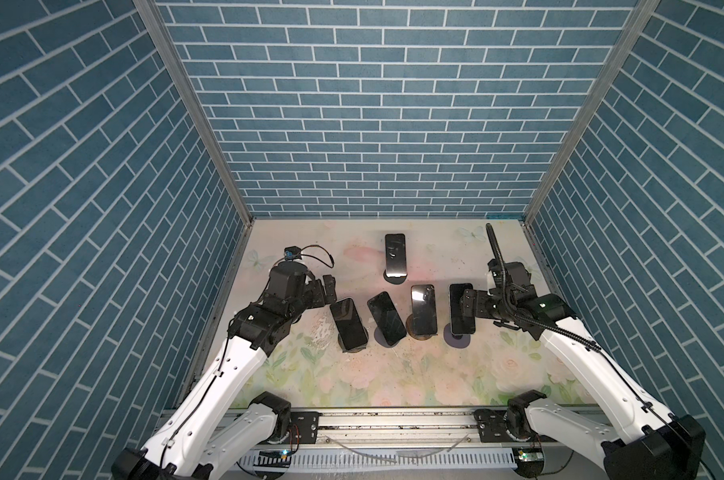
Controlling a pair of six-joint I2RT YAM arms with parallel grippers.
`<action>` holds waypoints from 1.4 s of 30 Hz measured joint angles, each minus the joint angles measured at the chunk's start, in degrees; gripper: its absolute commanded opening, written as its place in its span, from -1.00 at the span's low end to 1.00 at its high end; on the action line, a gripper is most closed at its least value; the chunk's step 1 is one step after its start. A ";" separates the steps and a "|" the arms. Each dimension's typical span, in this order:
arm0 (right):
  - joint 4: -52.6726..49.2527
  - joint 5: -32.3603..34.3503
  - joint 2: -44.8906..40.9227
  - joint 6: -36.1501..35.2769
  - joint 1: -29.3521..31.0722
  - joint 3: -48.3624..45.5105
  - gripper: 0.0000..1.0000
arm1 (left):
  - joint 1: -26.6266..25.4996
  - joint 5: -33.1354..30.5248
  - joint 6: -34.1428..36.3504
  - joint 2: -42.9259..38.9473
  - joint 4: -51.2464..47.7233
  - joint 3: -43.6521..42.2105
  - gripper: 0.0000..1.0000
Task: Remove the phone from the phone stand
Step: 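Raise both arms and move the right gripper over the phone nearest it, then close the right gripper on the top of the teal-edged black phone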
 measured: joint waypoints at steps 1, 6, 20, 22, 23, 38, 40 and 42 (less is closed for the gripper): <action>0.02 0.09 0.39 0.00 0.35 0.00 0.98 | -0.22 0.11 0.02 0.33 0.02 0.04 0.99; 0.22 0.74 2.64 0.07 2.08 0.00 0.98 | -0.57 0.28 0.11 1.51 0.17 0.04 0.99; 1.77 3.56 8.79 0.26 6.16 0.74 0.98 | -0.57 0.02 0.68 1.62 0.22 0.04 0.99; 2.19 4.15 9.55 0.26 6.56 0.92 0.98 | -0.57 0.02 0.70 1.62 0.22 0.04 0.99; 2.29 4.48 9.88 0.28 6.75 0.94 0.98 | -0.57 0.00 0.74 1.62 0.22 0.04 0.99; 3.96 8.55 12.98 0.37 8.66 0.94 0.77 | -0.57 -0.96 1.51 1.60 0.20 0.04 0.99; 4.09 8.90 13.29 0.35 8.74 0.94 0.75 | -0.57 -1.03 1.51 1.60 0.20 0.04 0.99; 4.28 9.16 13.51 0.37 8.81 0.94 0.72 | -0.57 -1.03 1.51 1.57 0.20 0.04 0.99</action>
